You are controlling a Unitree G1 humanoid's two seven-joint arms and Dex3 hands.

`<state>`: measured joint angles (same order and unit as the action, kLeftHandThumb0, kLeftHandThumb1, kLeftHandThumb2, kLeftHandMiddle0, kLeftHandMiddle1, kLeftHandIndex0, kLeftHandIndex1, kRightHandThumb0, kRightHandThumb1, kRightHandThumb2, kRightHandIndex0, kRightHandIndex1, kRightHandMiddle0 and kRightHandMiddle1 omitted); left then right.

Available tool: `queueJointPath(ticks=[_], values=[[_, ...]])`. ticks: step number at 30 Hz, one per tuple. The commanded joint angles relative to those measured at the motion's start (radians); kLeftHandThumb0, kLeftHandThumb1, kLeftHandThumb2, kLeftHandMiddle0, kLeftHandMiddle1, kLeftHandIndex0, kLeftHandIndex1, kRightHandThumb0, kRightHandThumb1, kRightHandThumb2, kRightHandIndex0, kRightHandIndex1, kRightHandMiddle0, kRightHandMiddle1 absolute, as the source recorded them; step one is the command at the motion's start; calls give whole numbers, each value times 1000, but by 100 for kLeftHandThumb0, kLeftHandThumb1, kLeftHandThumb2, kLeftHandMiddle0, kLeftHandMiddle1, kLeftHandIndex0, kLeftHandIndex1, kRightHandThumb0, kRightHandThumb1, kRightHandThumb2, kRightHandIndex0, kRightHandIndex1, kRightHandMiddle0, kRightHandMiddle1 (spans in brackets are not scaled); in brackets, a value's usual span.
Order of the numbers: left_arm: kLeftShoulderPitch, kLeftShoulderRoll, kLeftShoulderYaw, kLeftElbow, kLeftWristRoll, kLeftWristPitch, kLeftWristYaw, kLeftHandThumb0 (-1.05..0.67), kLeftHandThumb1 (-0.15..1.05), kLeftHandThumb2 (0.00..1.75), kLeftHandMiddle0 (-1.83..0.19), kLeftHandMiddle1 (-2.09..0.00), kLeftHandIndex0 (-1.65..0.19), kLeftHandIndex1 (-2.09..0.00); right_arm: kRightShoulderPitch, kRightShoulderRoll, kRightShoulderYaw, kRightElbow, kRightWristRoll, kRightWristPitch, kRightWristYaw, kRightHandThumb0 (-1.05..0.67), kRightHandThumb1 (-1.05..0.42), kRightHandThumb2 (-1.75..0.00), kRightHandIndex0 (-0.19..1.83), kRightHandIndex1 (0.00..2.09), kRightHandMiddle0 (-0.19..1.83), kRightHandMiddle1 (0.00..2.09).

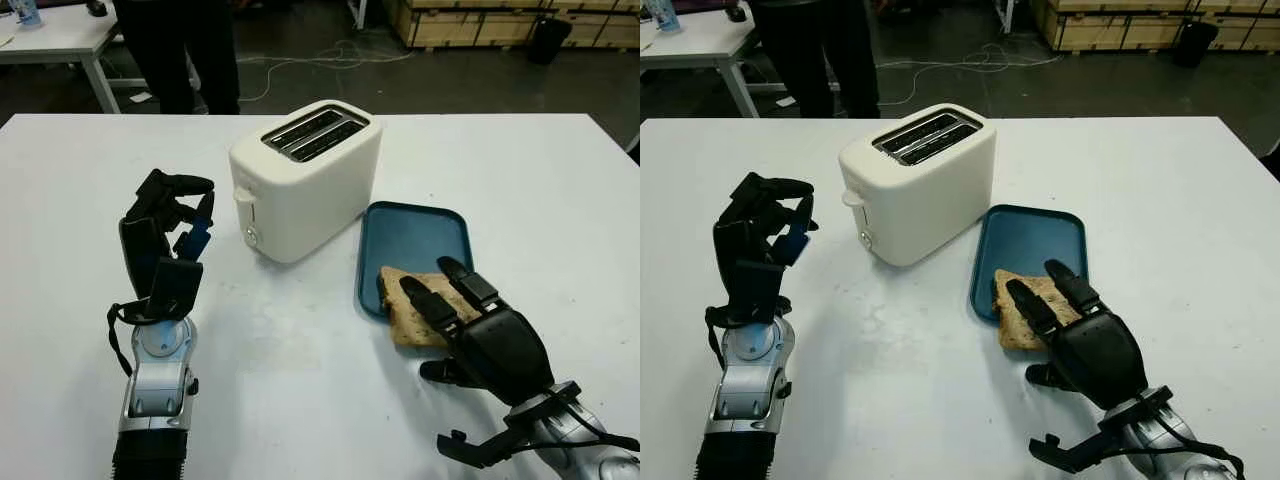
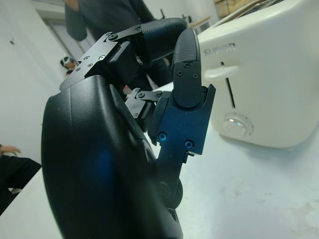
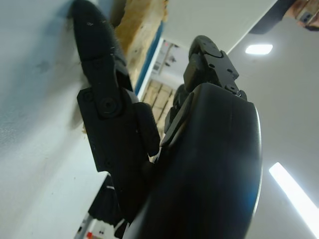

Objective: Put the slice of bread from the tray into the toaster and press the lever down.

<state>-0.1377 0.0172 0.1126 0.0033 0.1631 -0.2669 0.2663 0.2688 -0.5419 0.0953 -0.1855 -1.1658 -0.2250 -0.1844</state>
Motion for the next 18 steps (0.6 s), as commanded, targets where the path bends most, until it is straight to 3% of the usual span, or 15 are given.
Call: queueJointPath(ticks=[1,18], values=[[-10,5,3,-10,1,-1,1,-47,92,27,-68,-161,-63,-122,1,-17,20,-3,-30,38,27,-93,-90,-1,0,0,4,1],[-13,4,8,-15,4,-19,10,-47,92,27,-68,-162,-63,-121,-20,-9,169,75,-198,258,-33,-79,-90,0,9,4,16,5]])
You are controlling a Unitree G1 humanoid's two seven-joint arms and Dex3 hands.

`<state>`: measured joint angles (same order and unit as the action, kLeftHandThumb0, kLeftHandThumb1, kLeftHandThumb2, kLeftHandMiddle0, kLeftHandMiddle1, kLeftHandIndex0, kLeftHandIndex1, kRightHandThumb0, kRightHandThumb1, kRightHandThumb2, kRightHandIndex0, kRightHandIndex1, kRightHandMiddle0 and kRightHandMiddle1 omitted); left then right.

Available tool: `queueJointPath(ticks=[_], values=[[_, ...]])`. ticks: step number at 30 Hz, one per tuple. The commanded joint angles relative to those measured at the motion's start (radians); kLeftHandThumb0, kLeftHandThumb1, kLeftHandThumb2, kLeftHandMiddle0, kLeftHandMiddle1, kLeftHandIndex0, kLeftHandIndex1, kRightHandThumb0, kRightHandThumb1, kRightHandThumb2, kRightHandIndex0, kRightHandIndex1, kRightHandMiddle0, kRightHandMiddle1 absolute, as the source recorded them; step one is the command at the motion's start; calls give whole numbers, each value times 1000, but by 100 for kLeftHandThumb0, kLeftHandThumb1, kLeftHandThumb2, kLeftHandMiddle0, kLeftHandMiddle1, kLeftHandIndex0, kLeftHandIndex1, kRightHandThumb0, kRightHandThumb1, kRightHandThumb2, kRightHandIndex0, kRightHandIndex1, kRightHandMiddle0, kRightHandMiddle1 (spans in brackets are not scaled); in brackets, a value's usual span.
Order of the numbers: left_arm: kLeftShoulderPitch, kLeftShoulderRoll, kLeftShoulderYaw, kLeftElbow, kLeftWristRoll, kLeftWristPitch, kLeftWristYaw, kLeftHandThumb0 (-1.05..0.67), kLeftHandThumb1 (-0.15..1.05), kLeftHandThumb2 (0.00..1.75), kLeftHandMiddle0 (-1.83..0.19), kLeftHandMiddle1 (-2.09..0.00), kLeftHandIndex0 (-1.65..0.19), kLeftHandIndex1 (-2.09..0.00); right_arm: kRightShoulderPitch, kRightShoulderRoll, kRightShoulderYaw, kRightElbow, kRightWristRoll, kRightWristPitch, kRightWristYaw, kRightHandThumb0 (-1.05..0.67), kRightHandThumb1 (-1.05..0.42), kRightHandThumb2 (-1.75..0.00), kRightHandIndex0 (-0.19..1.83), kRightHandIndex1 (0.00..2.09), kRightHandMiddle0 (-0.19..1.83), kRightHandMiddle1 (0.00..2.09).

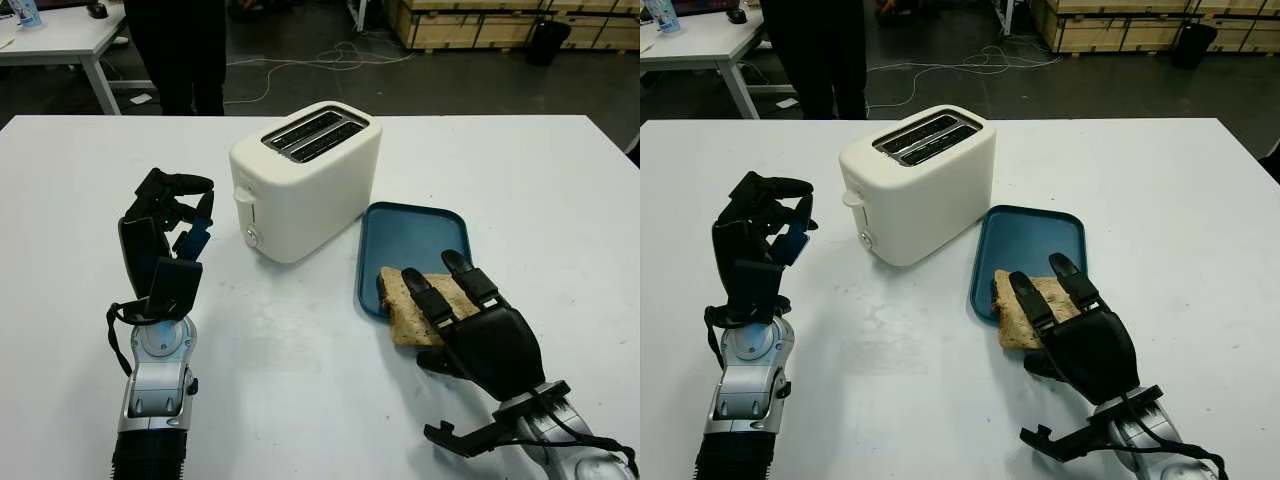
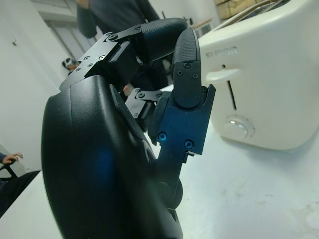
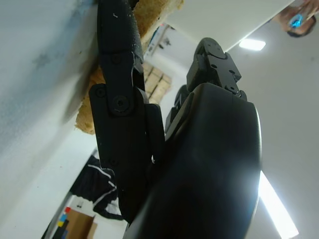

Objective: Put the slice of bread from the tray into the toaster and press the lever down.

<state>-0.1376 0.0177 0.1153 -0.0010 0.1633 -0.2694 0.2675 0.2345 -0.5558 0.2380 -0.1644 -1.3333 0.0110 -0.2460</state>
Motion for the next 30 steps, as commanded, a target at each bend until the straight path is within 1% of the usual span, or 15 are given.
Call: queueJointPath(ticks=[1,4,8,10,12,14,17,18,20,22,23,24,25,26,30], values=[[-12,2,6,-13,4,-13,11,-47,92,27,-68,-161,-63,-121,6,9,38,67,-40,38,28,-78,-89,0,9,4,16,5],[-12,2,5,-10,7,-20,17,-47,92,27,-69,-161,-63,-121,-20,12,74,96,-64,78,46,-74,-90,-1,11,5,18,5],[-9,-2,4,-11,-1,-22,20,-47,92,26,-70,-161,-64,-121,-51,18,119,147,-73,120,45,-42,-92,-18,16,8,22,5],[-6,-4,4,-16,0,-19,22,-47,92,26,-69,-161,-63,-121,-63,19,138,167,-79,140,44,-38,-92,-23,21,10,26,6],[-3,-5,4,-18,2,-22,23,-46,92,26,-67,-162,-63,-121,-67,13,150,163,-67,146,61,-41,-92,-17,33,16,35,9],[-1,-4,3,-19,6,-23,24,-46,92,27,-67,-162,-63,-122,-69,0,158,158,-49,140,74,-32,-92,-12,43,20,43,11],[-2,-4,4,-15,9,-29,28,-46,92,27,-67,-162,-63,-121,-73,-30,173,140,-48,129,114,-31,-92,-9,71,24,67,12],[-2,-5,3,-15,9,-27,29,-46,92,27,-68,-162,-63,-121,-73,-37,175,135,-45,124,117,-33,-92,-9,83,35,80,13],[-2,-7,2,-17,9,-24,29,-47,92,27,-68,-162,-63,-122,-69,-51,168,126,6,88,91,-37,-92,-10,74,127,102,12],[-2,-7,1,-16,6,-25,27,-47,92,26,-69,-163,-63,-122,-62,-54,155,120,65,60,51,-42,-92,-16,73,165,110,14],[-2,-6,0,-15,5,-27,26,-47,92,26,-69,-163,-63,-122,-59,-54,150,116,83,56,41,-43,-92,-17,74,169,112,15],[-1,-5,0,-14,8,-30,27,-47,92,26,-69,-163,-63,-122,-55,-54,146,111,101,53,38,-44,-92,-21,75,172,99,49],[-1,-4,-1,-13,8,-33,26,-47,92,26,-69,-162,-63,-122,-53,-55,143,105,113,51,40,-45,-92,-28,76,173,73,107],[0,-4,-1,-12,9,-35,27,-46,92,26,-69,-162,-63,-122,-50,-56,140,99,124,50,45,-45,-92,-31,77,174,65,127],[1,-6,-1,-15,13,-28,31,-47,92,26,-68,-162,-63,-122,-51,-73,136,99,164,13,21,-44,-92,-42,80,175,57,149]])
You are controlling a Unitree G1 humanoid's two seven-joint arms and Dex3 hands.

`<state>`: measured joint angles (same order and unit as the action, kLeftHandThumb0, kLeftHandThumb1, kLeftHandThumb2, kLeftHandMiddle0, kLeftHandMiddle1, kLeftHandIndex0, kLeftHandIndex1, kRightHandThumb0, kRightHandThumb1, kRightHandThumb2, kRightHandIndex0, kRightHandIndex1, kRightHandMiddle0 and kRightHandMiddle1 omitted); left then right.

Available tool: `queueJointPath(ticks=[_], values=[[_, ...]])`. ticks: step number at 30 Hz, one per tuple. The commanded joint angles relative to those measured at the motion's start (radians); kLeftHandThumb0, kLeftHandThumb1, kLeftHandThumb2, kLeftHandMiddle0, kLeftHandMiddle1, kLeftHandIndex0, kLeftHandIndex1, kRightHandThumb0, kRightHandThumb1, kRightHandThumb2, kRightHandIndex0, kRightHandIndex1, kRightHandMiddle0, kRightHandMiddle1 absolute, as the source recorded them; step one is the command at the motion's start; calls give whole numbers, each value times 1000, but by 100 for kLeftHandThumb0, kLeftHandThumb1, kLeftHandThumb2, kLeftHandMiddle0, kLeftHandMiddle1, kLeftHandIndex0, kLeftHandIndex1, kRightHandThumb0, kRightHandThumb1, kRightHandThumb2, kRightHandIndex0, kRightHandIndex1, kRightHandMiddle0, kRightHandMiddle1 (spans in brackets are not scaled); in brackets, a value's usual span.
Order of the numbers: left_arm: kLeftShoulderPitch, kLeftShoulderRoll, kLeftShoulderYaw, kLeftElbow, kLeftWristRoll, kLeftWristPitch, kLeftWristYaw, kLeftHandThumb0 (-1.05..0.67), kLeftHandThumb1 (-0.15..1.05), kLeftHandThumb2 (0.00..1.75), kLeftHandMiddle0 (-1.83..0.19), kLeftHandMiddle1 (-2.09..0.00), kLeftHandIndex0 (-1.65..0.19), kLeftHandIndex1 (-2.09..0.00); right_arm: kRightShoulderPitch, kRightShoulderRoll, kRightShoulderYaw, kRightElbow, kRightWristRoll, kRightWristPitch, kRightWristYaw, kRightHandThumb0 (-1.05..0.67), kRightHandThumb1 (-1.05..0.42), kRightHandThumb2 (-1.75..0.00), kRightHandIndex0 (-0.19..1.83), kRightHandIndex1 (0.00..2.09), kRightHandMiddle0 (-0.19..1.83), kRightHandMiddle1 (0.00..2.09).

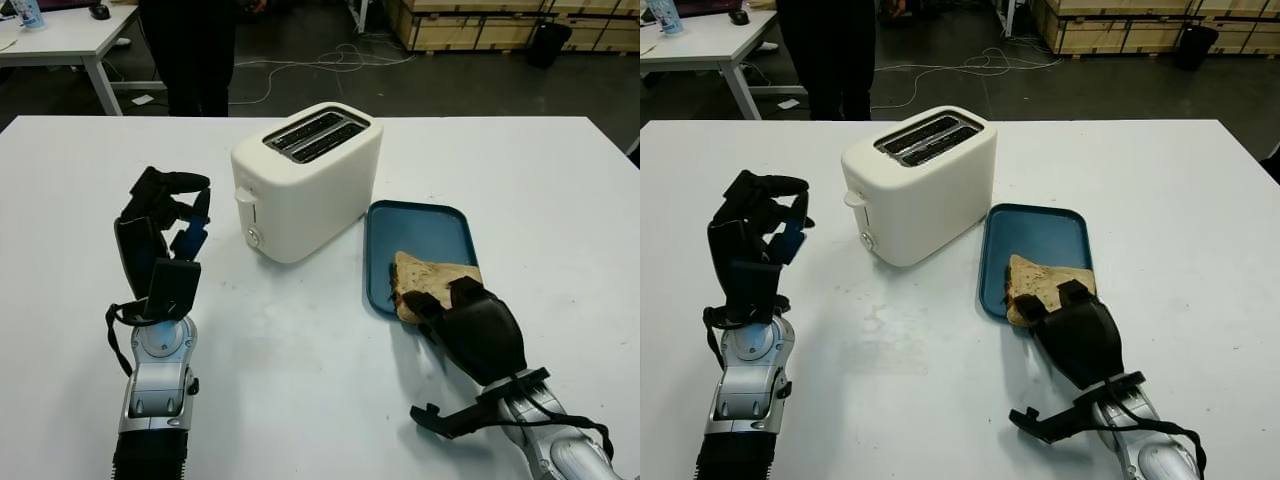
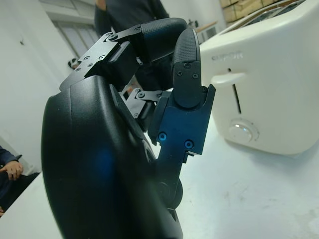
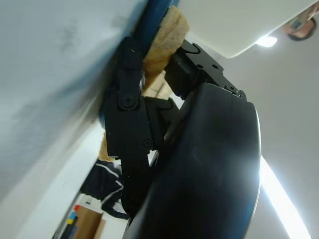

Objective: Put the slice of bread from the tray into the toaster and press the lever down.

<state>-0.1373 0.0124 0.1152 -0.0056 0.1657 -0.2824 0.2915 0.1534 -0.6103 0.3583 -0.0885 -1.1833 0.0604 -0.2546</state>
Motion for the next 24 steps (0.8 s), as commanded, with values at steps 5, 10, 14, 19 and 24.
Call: queueJointPath(ticks=[5,10,14,19,24], values=[[3,-5,-4,-14,3,-11,0,-47,92,26,-69,-161,-63,-121,15,-40,9,39,39,-102,-66,-41,-92,-38,83,175,60,154],[3,0,-4,-4,7,-23,-1,-47,92,26,-68,-162,-63,-121,-27,-39,-7,78,32,-109,-127,-40,-92,-38,83,175,55,169],[2,-1,-4,0,14,-24,5,-47,92,25,-69,-162,-64,-121,-91,-22,-34,127,39,-85,-174,-42,-92,-28,83,175,58,167],[4,-5,-4,-5,13,-14,6,-47,92,25,-69,-162,-64,-120,-160,23,-106,176,217,-125,-119,-42,-92,-20,82,175,53,174],[5,-6,-4,-6,6,-15,2,-46,92,26,-68,-162,-64,-120,-222,30,-164,189,364,-152,-21,-43,-92,-16,83,175,52,175]])
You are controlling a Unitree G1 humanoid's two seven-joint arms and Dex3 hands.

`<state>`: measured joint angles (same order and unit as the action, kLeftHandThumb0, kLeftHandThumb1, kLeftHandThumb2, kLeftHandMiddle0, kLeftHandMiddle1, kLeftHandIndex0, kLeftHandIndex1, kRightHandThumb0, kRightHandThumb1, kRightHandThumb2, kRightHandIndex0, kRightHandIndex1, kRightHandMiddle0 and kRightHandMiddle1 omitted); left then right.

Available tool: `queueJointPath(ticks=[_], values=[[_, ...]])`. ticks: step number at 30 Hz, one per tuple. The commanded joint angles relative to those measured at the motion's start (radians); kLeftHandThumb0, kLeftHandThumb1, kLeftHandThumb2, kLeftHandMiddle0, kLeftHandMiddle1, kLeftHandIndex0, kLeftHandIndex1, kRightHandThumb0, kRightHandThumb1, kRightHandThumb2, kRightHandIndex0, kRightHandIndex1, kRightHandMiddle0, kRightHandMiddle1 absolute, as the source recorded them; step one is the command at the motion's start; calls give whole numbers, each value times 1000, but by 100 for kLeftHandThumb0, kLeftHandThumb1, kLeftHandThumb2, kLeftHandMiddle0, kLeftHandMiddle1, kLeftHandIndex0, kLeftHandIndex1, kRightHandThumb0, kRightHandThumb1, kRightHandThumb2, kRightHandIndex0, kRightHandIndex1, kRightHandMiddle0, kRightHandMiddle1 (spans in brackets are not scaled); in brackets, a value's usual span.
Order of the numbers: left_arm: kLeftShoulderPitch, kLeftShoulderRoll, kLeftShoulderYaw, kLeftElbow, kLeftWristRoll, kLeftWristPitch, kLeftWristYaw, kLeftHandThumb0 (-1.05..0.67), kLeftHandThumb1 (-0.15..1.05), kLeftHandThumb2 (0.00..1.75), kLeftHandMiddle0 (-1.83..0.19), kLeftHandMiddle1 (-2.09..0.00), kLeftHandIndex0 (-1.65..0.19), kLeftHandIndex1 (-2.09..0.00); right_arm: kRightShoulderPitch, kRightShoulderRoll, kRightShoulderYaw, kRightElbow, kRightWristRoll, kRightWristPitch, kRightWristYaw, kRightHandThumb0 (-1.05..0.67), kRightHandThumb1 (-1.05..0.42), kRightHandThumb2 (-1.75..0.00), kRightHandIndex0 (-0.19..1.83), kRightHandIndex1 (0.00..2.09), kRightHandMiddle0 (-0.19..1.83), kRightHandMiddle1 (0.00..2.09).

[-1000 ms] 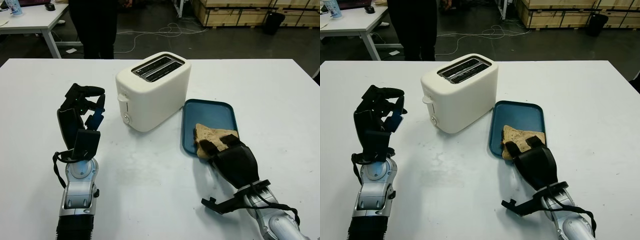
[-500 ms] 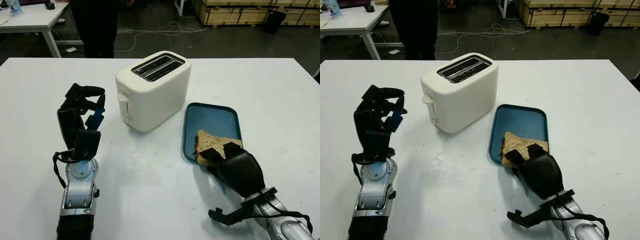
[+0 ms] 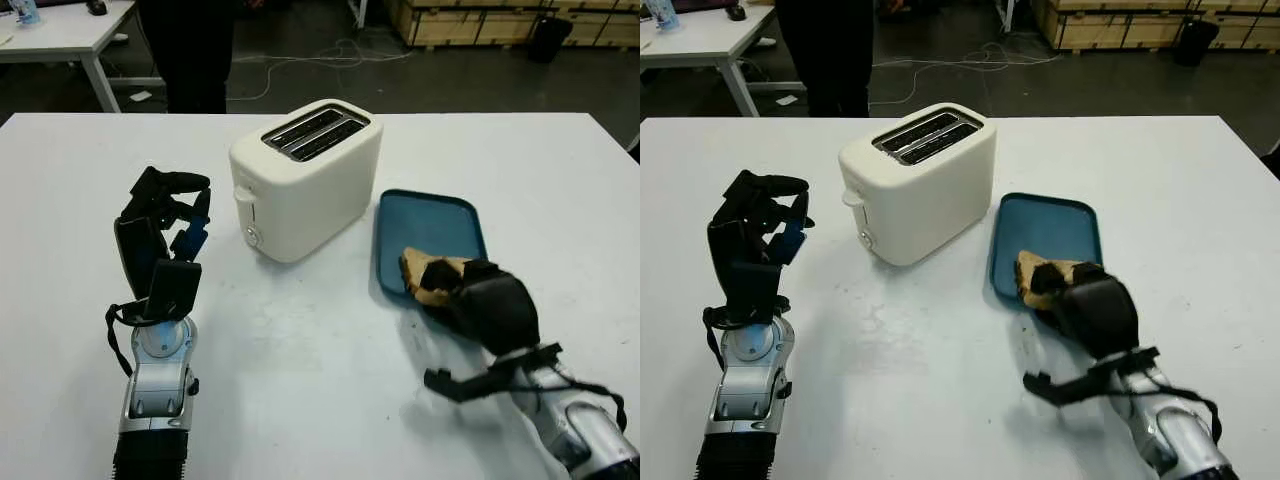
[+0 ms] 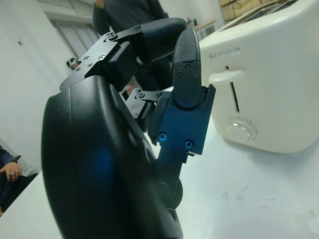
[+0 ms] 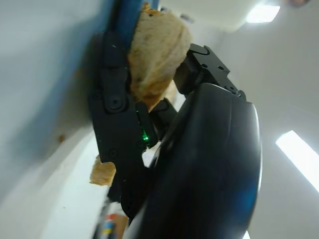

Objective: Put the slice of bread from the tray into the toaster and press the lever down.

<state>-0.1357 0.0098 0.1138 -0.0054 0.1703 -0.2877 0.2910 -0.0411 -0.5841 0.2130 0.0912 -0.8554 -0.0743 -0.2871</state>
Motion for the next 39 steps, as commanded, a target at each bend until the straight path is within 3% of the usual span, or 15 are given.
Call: queueJointPath(ticks=[1,7,12,24,31,35,39], values=[[3,-5,-2,-6,2,-10,4,-46,92,26,-68,-162,-64,-121,-39,3,-25,16,49,-22,15,-44,-92,-15,84,175,56,170],[1,-5,-2,-2,9,-13,7,-46,92,26,-69,-163,-64,-121,-97,20,-78,7,183,-23,120,-46,-92,-15,85,175,68,151],[2,-5,-2,-2,8,-14,6,-47,92,26,-69,-163,-63,-121,-128,29,-124,-27,345,-17,275,-45,-92,-14,83,175,70,149],[-2,-7,-3,-11,12,-2,9,-47,92,26,-67,-162,-62,-120,-178,11,-167,-77,505,39,543,-47,-92,-24,82,175,60,173],[-6,-10,-5,-11,10,-1,14,-46,92,25,-68,-162,-62,-121,-309,-35,-175,0,448,-82,487,-48,-92,-55,86,175,58,174],[-3,-8,-7,-12,17,-3,18,-47,92,25,-68,-162,-63,-121,-458,-62,-178,96,404,-130,428,-50,-92,-57,80,175,50,173],[-2,-8,-7,-12,21,-2,23,-47,92,26,-68,-162,-63,-122,-679,-85,-153,303,377,-293,347,-35,-92,-44,75,175,47,172]])
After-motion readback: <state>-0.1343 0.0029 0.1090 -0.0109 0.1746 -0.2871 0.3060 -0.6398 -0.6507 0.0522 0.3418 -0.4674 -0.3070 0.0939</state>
